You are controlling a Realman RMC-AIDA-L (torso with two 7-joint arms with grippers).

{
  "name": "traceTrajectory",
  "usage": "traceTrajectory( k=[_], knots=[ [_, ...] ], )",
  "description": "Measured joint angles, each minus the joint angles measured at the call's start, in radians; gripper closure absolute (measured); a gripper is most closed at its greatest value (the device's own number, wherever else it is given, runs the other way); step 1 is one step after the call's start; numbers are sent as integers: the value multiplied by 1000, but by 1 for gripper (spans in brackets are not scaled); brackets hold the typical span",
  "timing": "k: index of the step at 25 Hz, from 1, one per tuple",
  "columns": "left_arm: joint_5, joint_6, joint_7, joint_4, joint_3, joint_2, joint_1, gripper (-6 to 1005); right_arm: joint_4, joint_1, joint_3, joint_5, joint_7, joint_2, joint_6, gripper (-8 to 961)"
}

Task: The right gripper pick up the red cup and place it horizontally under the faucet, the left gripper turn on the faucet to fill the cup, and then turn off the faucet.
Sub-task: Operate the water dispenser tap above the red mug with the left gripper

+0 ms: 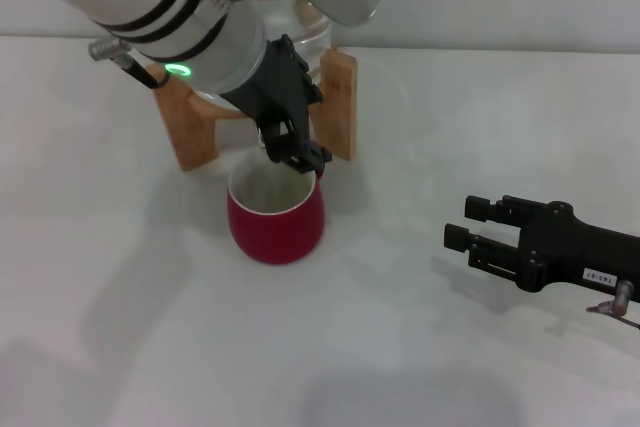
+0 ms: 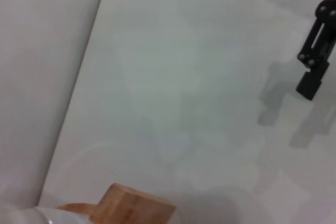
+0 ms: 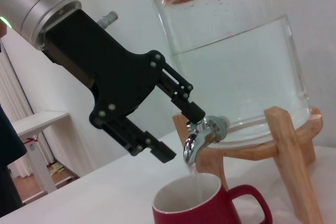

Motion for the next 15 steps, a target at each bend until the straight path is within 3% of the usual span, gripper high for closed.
traceTrajectory(
  k=[11,15],
  knots=[
    [14,15,-15,55,7,-1,3,375,-5,-4,9,0,0,-2,4,425],
    [12,-27,-21,141,8,-1,49,375,-30,2,26,0,0,-1,27,425]
  ],
)
